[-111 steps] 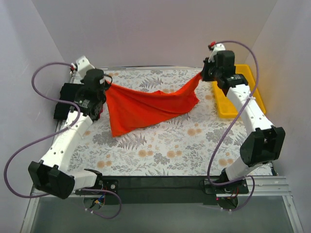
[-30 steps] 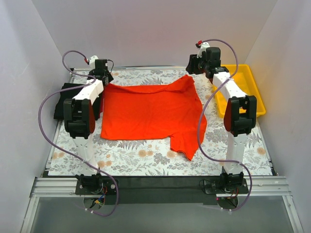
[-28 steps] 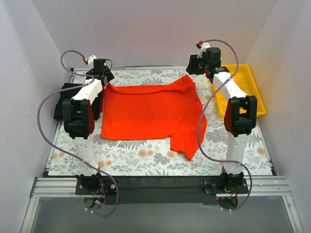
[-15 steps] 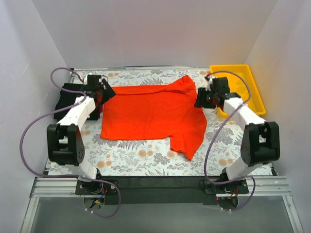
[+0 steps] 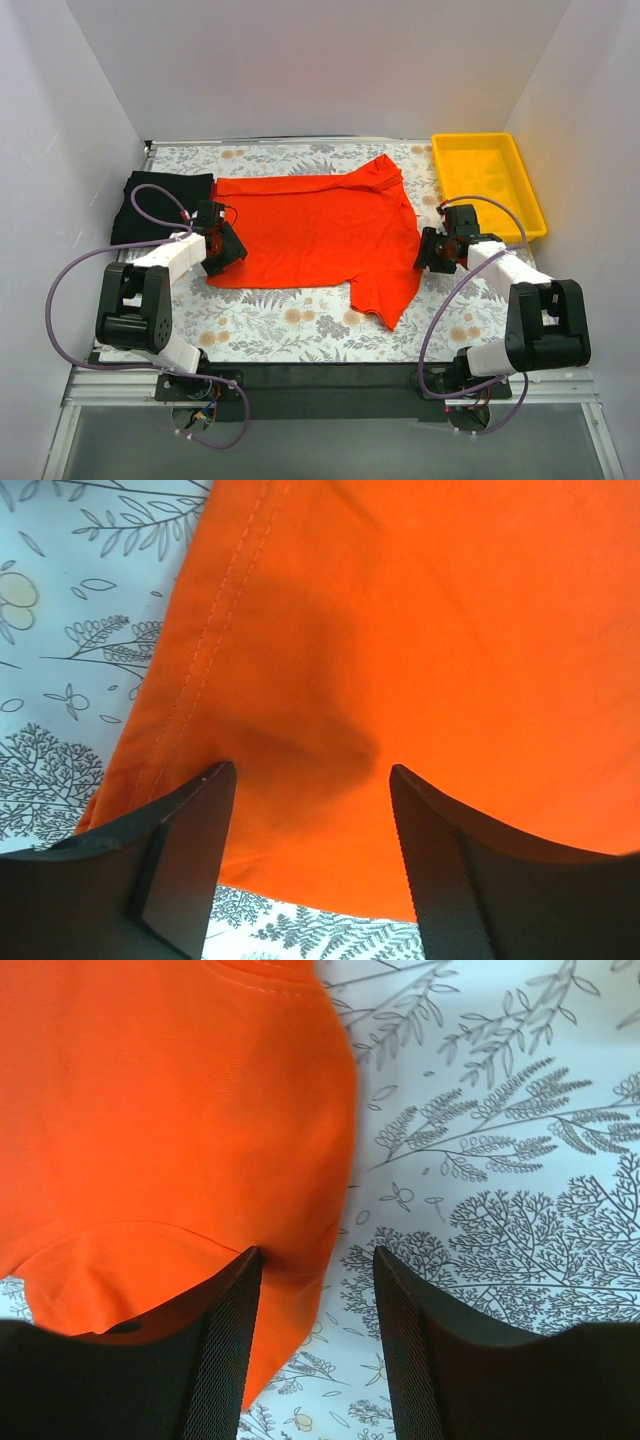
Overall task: Fold and stack the t-shirts
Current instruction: Flatten the tshirt out
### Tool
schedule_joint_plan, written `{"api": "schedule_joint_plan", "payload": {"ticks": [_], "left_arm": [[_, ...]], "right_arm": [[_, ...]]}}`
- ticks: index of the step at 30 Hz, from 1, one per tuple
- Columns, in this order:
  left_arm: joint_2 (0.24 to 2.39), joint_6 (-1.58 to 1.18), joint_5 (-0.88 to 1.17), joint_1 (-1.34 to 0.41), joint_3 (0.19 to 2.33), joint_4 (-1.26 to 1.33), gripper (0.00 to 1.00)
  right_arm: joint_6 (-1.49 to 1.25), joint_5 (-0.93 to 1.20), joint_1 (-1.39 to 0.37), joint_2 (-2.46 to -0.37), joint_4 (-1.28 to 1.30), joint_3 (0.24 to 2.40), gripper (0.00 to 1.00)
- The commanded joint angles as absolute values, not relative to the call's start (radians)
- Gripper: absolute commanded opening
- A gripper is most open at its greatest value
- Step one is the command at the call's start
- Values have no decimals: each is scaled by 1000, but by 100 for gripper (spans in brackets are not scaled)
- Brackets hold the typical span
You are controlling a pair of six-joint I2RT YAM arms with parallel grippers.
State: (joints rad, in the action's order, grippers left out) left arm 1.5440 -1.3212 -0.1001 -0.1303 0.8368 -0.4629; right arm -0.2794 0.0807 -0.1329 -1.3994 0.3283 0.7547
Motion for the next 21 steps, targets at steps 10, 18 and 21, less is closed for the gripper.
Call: {"api": "schedule_joint_plan", "payload": {"ticks": [10, 18, 21], "left_arm": [[1554, -1342, -262, -104, 767, -522, 50], [1502, -1336, -311, -35, 791, -554, 50], [1486, -1330, -324, -34, 805, -555, 50]], "right_arm": [[-328, 169, -97, -1393, 183, 673, 23], [-281, 20, -92, -1313, 392, 801, 1], [-278, -66, -92, -1267, 469, 825, 9]]}}
